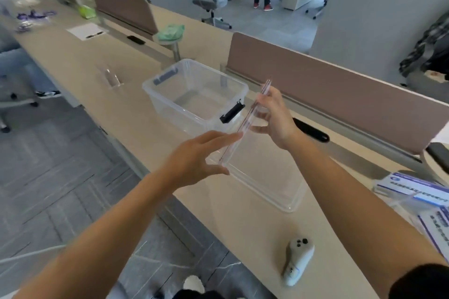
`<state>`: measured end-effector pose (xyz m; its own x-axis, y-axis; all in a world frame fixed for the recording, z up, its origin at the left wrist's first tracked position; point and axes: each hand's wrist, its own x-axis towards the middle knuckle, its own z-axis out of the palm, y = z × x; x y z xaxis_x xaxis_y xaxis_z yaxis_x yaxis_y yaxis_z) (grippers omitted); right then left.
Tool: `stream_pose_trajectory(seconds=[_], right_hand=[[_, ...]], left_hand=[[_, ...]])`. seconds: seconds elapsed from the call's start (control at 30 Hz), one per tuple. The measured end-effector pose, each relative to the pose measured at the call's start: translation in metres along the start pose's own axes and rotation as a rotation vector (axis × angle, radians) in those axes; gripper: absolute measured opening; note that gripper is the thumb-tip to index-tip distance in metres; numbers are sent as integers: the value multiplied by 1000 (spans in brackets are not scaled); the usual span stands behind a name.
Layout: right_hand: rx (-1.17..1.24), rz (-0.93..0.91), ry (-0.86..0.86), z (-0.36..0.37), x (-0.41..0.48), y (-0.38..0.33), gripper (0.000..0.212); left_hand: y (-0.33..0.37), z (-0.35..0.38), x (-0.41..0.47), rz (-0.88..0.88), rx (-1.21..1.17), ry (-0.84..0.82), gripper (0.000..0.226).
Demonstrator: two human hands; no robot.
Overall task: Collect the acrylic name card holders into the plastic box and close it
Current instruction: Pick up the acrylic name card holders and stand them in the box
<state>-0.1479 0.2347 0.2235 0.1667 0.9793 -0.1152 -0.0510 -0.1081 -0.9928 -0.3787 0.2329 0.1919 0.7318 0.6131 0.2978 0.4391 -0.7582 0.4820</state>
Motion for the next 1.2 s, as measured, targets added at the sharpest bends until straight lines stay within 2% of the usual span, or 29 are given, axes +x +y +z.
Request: stream_pose_trajectory(seconds=[0.13,0.2,0.33,0.43,0.5,0.77,0.9,1.0,1.13,1.2], right_hand=[[-78,-16,-46,64,47,-2,25],[-112,-64,-64,93,69,-1,33],[-239,-83,-80,140,111,-11,78],[-282,-43,-83,168,137,-29,101],[-292,-67,-67,182,155,-35,102],[-232,-133,19,206,234,-24,83],[-139,-118,37,204,293,-5,73],[-123,-68,73,200,343,17,78],[5,33,85,196,407,47,87],[45,85,104,196,427,63,96]], left_hand=[[-57,-23,-17,-13,18,96,81],[-88,-36,-19,1,24,138,82],[-149,-68,-13,60,81,209,90],[-186,-90,-7,79,100,229,92],[-209,-101,-1,94,81,236,92],[-293,-115,40,134,29,206,89],[-342,-114,79,112,62,104,85],[-385,-116,111,57,84,-39,74],[-438,-116,139,-32,-1,-81,57],[-462,-111,149,-68,-31,-97,58]])
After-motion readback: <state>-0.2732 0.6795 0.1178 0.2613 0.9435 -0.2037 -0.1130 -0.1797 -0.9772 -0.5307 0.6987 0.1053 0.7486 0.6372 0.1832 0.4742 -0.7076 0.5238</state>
